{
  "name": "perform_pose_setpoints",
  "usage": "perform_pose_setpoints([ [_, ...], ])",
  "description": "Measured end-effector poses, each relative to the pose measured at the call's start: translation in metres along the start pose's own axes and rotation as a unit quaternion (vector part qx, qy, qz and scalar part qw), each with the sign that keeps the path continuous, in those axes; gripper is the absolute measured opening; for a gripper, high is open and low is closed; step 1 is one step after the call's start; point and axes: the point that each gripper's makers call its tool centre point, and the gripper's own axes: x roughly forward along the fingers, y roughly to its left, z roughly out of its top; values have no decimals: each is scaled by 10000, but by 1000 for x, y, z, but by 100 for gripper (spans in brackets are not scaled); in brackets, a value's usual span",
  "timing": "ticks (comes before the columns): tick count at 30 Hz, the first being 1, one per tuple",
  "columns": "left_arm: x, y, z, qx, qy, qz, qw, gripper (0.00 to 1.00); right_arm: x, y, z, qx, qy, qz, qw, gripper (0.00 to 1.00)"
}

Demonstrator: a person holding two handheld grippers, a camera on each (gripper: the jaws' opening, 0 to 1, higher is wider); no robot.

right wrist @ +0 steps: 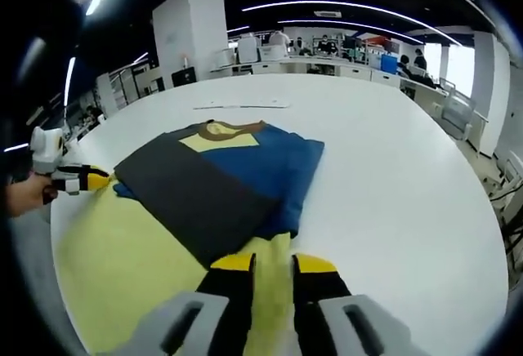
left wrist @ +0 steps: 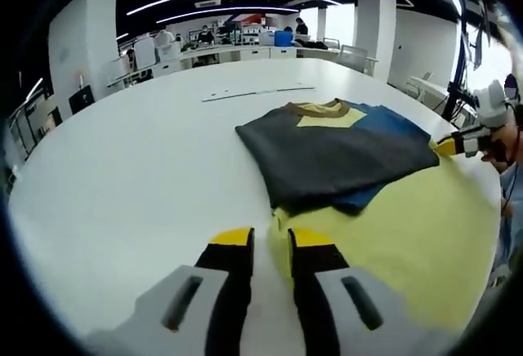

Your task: Fold the garment on the visible template until the final outline fits inside the template.

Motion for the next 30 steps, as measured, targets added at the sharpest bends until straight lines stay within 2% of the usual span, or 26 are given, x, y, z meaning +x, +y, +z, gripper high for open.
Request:
perform_pose_setpoints([
  [4,-11,-2,3,70,-127,-161,9998,35,-9,12,4,-202,-45,290,9994,47],
  [7,-21,-4,4,264,-169,-237,9992,49,-17,21,1,-411,101,499,9979,62],
  [9,-27,-3,5,293,-225,-291,9989,54,-23,25,0,-428,186,531,9975,69],
  [12,-37,-7,6,190,-275,-446,9984,60,-35,32,1,-418,166,722,9964,72],
  [14,-41,-9,6,177,-289,-494,9982,65,-41,38,1,-376,177,857,9955,78],
  [18,-50,-16,5,213,-284,-623,9974,76,-51,46,-9,-572,423,946,9930,87],
  [20,-55,-20,4,246,-249,-690,9970,81,-57,50,-12,-629,466,993,9920,90],
  [23,-63,-27,2,294,-216,-805,9961,90,-64,55,-14,-560,427,1080,9917,100],
  [28,-73,-38,-2,257,-165,-1035,9942,99,-78,66,-20,-621,547,1274,9884,100],
  [30,-77,-42,-7,325,-79,-1085,9935,99,-83,68,-24,-711,596,1308,9871,100],
])
